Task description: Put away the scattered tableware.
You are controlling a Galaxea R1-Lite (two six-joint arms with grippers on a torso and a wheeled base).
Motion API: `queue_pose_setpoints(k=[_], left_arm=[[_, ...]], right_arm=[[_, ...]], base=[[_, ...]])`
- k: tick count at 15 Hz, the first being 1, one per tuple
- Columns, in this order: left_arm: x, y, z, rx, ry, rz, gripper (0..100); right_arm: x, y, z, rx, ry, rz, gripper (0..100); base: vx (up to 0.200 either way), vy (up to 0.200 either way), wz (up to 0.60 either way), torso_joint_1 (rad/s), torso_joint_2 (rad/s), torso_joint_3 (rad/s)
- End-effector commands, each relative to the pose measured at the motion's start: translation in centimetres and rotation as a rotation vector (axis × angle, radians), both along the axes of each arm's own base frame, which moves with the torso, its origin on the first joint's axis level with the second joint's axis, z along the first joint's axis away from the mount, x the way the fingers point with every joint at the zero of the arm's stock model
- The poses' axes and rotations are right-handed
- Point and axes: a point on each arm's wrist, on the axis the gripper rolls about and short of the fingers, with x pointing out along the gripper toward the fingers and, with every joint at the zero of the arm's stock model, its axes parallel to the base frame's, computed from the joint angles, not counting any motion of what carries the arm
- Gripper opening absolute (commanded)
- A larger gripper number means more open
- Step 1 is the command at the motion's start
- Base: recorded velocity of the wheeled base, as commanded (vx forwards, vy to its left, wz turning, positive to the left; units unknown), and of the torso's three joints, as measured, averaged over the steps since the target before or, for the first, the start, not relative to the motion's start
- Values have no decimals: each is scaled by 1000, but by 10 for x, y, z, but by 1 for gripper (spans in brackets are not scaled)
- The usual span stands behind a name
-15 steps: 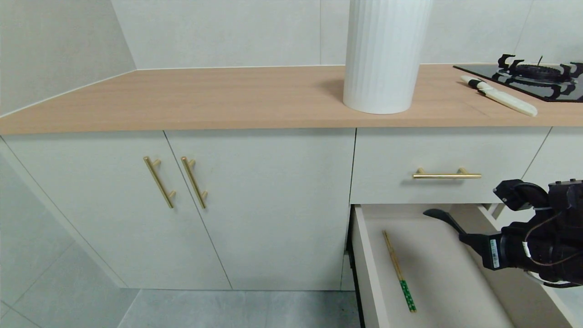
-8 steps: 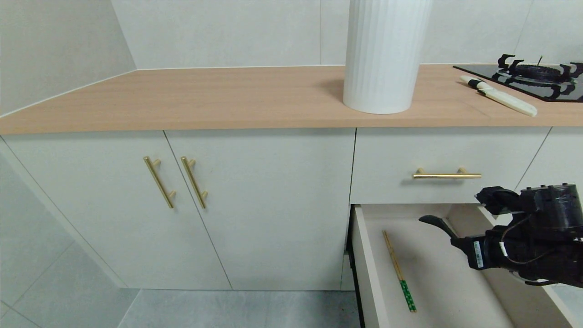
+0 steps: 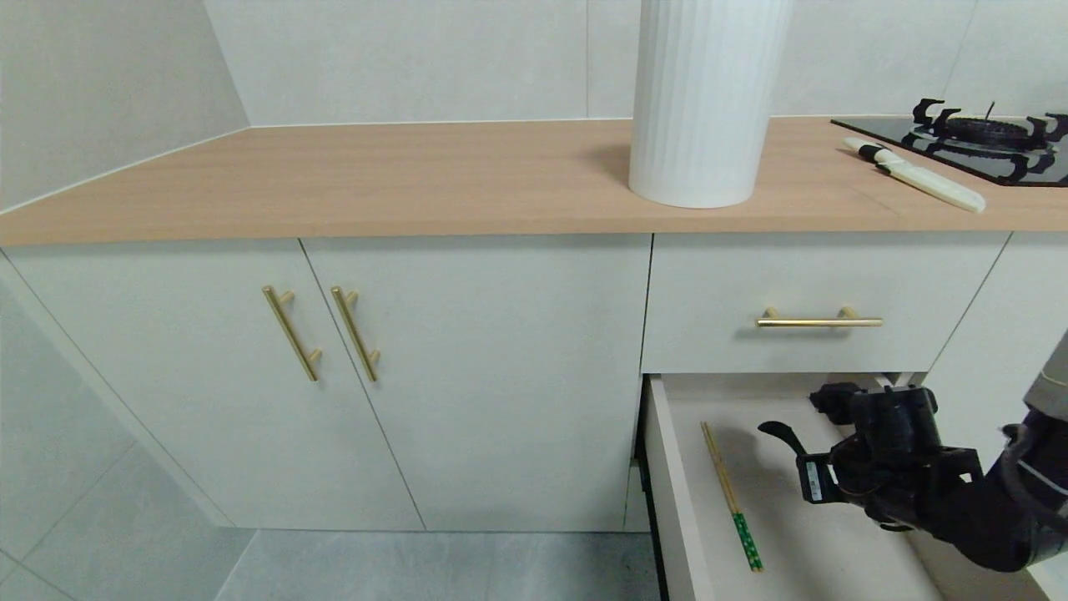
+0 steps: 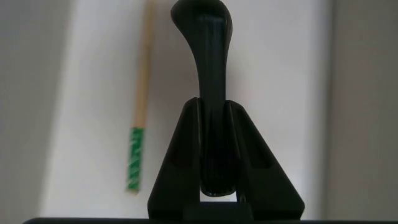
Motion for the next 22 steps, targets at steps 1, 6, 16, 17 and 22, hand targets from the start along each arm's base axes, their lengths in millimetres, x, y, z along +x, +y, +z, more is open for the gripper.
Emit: queue_pose_setpoints(k=[1, 6, 16, 17, 22], left_arm=[[0, 0, 0, 0, 1, 1, 100], [0, 0, 0, 0, 1, 1, 100], [0, 0, 0, 0, 0, 1, 100], [0, 0, 0, 0, 1, 1, 100], [0, 0, 0, 0, 1, 0, 100]], right_arm=[[5, 1, -43, -34, 86, -19, 0], [7, 1, -55, -44, 98, -27, 0], [8, 0, -57, -52, 98, -36, 0], [8, 0, -57, -52, 98, -36, 0], [8, 0, -57, -52, 99, -36, 100]], base=[[0, 0, 0, 0, 0, 0], [0, 0, 0, 0, 0, 0], [0, 0, 0, 0, 0, 0], [0, 0, 0, 0, 0, 0], [0, 0, 0, 0, 0, 0]])
